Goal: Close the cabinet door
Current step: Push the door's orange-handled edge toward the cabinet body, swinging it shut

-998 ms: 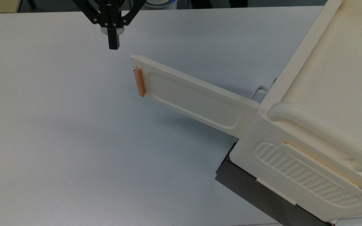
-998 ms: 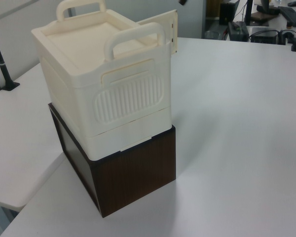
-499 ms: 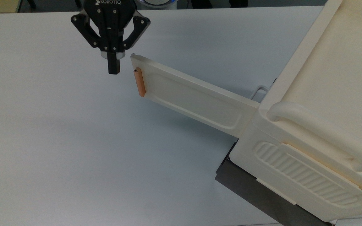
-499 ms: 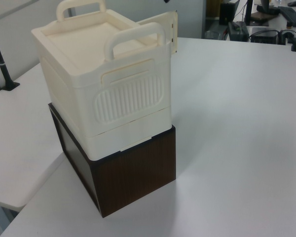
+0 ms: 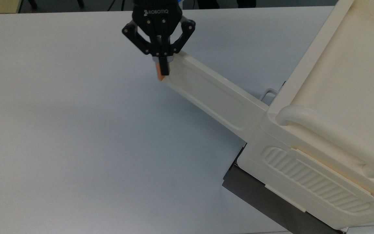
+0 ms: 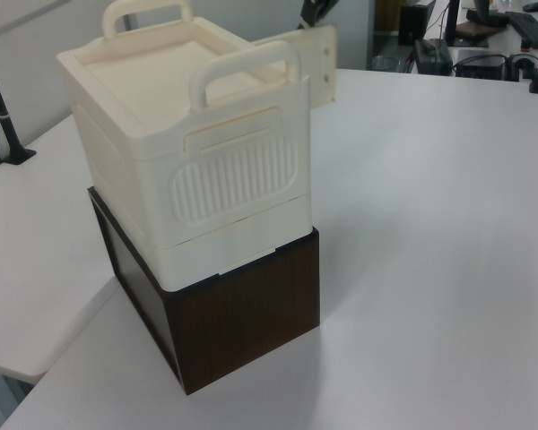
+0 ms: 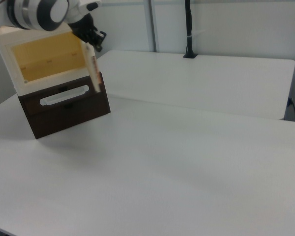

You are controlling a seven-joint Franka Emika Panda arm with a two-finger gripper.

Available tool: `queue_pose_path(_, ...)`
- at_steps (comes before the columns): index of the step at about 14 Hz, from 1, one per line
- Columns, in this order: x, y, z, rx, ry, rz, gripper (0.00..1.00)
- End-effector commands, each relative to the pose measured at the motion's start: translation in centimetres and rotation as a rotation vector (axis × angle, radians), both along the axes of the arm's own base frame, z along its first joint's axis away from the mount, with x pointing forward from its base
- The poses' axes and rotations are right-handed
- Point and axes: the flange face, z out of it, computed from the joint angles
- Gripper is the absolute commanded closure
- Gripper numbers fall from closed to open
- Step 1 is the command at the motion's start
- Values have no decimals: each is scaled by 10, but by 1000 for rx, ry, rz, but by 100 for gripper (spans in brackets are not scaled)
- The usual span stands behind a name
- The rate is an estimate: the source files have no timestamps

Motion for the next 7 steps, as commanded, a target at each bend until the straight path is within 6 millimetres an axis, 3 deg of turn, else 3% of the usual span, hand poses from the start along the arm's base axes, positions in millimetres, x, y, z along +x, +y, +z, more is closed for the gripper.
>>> queue_pose_path(1,-53,14,37,108,140,163,100)
queue_pose_path(3,-60,17,43,155,149,193,100)
queue_pose_path(7,-58,30,37,149,156,222,100)
